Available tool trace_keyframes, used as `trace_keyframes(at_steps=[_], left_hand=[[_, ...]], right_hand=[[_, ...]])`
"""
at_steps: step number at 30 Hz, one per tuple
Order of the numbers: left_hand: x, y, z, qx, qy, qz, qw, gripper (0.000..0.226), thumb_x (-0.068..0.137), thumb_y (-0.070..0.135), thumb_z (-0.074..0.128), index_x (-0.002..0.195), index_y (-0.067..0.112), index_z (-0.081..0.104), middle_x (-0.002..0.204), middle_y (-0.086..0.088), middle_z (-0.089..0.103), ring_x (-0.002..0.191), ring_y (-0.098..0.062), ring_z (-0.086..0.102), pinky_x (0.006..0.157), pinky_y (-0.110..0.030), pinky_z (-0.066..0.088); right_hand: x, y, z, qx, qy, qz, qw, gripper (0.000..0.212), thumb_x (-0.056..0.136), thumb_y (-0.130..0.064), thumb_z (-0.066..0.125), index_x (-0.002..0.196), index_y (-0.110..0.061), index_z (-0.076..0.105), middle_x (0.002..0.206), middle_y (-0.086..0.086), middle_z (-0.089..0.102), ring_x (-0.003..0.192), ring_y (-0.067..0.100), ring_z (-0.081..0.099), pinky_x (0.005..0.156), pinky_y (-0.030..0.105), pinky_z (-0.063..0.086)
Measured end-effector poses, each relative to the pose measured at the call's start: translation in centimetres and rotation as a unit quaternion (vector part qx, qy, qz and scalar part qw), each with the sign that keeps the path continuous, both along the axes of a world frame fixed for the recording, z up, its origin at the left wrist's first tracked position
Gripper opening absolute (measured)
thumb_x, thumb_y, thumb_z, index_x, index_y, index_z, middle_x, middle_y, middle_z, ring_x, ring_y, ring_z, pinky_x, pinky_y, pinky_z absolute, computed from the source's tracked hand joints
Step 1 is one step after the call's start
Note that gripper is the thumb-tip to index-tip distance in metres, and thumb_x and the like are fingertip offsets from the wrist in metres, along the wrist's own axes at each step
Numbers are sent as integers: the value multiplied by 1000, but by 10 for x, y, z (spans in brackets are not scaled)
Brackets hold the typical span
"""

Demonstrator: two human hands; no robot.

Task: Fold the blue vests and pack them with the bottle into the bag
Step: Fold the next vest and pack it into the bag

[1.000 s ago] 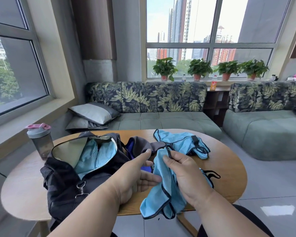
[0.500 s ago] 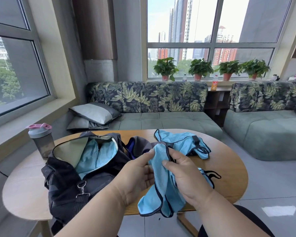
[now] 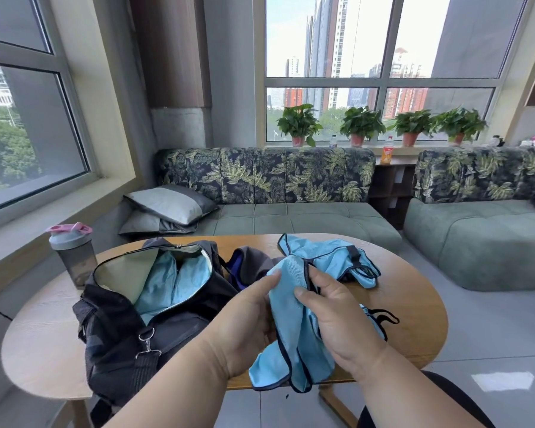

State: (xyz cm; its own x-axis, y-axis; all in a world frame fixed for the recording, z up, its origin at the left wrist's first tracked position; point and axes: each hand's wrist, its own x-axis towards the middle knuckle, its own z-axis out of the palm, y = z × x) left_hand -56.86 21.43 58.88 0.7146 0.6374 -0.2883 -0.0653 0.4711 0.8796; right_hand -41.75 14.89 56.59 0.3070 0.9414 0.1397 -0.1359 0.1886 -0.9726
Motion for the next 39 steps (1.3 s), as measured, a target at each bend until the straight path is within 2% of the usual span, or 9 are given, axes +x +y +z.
trace_keyframes(at_steps=[2, 5, 11, 16, 20, 24, 28, 34, 39], left_hand=[[-2, -2, 1, -30, -48, 3, 998, 44, 103, 38, 57, 135, 12, 71, 135, -13, 71, 128, -30, 66, 118, -48, 43], [-5, -1, 3, -43, -97, 3, 994, 40, 104, 30, 54, 132, 8, 72, 139, -18, 67, 132, -35, 63, 121, -54, 39], [-8, 4, 4, 4, -157, 58, 986, 49, 98, 16, 66, 142, -4, 57, 142, -32, 60, 131, -45, 60, 109, -52, 53], [-8, -4, 10, -16, -174, 42, 984, 43, 106, 27, 50, 131, -2, 69, 133, -28, 67, 115, -37, 71, 91, -44, 62], [-10, -1, 10, 15, -184, 56, 981, 44, 108, 23, 50, 138, -7, 59, 139, -34, 60, 125, -45, 63, 103, -50, 56], [-11, 3, 13, 37, -181, 73, 980, 40, 108, 24, 51, 132, -4, 65, 135, -34, 63, 118, -42, 66, 98, -47, 57], [-10, 3, 14, 25, -188, 78, 979, 36, 106, 18, 53, 133, -3, 63, 135, -34, 63, 113, -40, 68, 91, -46, 59], [-8, -2, 19, 23, -188, 62, 980, 32, 103, 14, 55, 130, -1, 63, 126, -31, 68, 101, -36, 73, 83, -43, 63], [-8, 1, 16, 58, -165, 78, 981, 26, 95, 8, 65, 119, -1, 67, 117, -29, 73, 98, -34, 74, 80, -41, 63]], right_hand=[[0, -1, 1, 6, 16, 1, 1000, 38, 105, -1, 54, 127, -25, 75, 129, 8, 74, 124, 29, 68, 113, 55, 48], [3, -1, 0, 15, 27, -5, 1000, 39, 105, -4, 57, 138, -22, 67, 136, 6, 70, 129, 29, 65, 116, 55, 45], [4, -8, 9, 31, 43, 10, 999, 38, 103, 3, 55, 131, -16, 71, 130, 11, 73, 124, 31, 68, 111, 52, 49], [1, -13, 10, 32, 65, 34, 997, 38, 98, 7, 56, 114, -19, 79, 123, 16, 75, 116, 31, 72, 95, 38, 58], [4, -15, 10, 32, 97, 51, 993, 31, 94, -1, 63, 118, -11, 78, 124, 19, 74, 116, 34, 72, 94, 41, 59], [9, -14, 8, 2, 18, -2, 1000, 23, 89, -19, 75, 108, -10, 81, 114, 15, 78, 112, 32, 74, 97, 42, 58], [10, -16, 13, -14, -49, -16, 999, 11, 92, -16, 76, 98, -9, 82, 103, 9, 81, 101, 24, 77, 85, 28, 60], [11, -17, 22, -3, -80, 8, 997, 6, 90, -16, 80, 95, -12, 81, 102, 12, 80, 103, 33, 76, 93, 41, 61], [15, -16, 23, 31, -77, -48, 995, 5, 92, -15, 78, 93, -12, 81, 100, 13, 80, 100, 33, 76, 91, 40, 62]])
